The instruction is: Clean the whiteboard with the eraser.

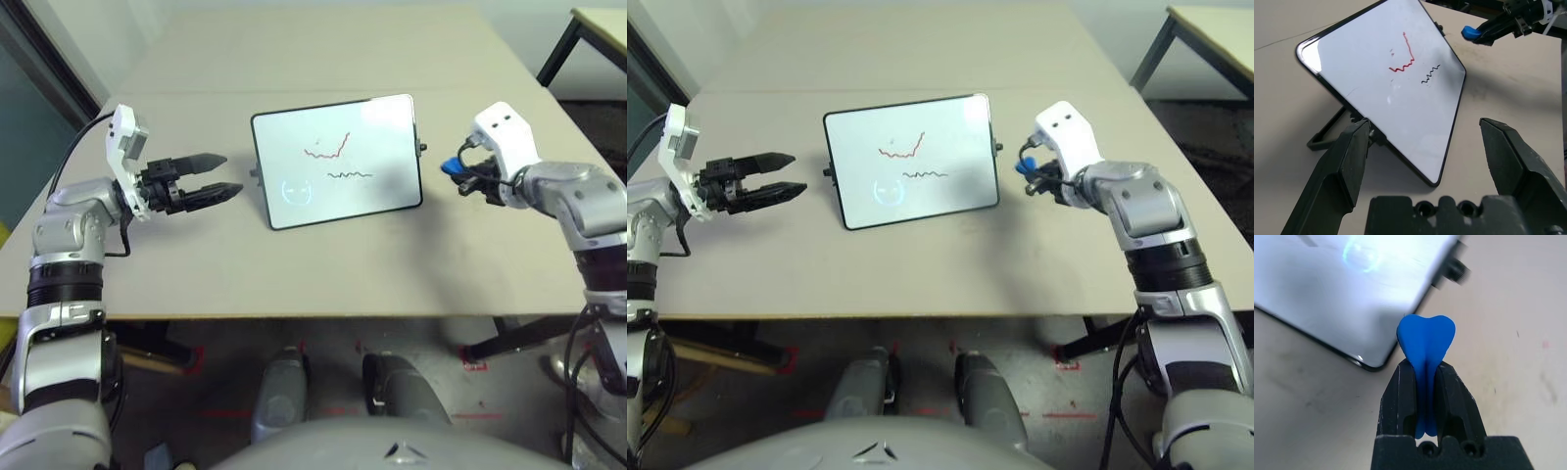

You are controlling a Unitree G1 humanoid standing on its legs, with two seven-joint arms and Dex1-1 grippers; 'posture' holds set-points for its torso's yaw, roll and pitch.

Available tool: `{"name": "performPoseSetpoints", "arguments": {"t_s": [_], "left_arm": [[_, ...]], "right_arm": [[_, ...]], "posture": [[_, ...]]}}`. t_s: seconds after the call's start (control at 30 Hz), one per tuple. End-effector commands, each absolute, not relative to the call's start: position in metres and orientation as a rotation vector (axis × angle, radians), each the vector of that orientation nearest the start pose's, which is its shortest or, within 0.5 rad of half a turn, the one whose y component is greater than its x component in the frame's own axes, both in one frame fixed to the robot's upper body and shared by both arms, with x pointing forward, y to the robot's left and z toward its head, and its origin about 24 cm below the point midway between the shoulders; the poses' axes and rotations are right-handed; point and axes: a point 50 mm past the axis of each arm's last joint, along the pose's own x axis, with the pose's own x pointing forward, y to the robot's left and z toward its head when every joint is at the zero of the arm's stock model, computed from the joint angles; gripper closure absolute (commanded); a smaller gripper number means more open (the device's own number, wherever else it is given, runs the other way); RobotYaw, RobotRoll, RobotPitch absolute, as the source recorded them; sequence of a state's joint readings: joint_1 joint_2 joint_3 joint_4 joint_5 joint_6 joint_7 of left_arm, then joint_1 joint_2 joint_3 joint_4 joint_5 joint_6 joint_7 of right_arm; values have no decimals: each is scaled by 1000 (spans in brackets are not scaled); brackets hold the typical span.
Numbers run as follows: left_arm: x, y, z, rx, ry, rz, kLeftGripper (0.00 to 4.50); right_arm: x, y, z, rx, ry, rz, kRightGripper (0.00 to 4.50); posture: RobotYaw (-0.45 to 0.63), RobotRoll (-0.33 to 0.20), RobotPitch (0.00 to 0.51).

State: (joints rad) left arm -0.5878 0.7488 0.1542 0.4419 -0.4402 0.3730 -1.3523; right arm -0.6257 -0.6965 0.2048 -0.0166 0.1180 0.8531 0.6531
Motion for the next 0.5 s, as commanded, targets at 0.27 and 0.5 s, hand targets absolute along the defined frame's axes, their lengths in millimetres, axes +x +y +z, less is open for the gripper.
{"name": "performPoseSetpoints", "arguments": {"t_s": [0.27, 0.5], "left_arm": [[314, 264, 171, 55, 139, -1100, 0], [313, 264, 171, 63, 145, -1103, 0]], "right_arm": [[329, -156, 159, -861, 273, 670, 4203], [338, -144, 157, -1026, 233, 681, 4203]], "posture": [[245, 0, 90], [255, 0, 82]]}}
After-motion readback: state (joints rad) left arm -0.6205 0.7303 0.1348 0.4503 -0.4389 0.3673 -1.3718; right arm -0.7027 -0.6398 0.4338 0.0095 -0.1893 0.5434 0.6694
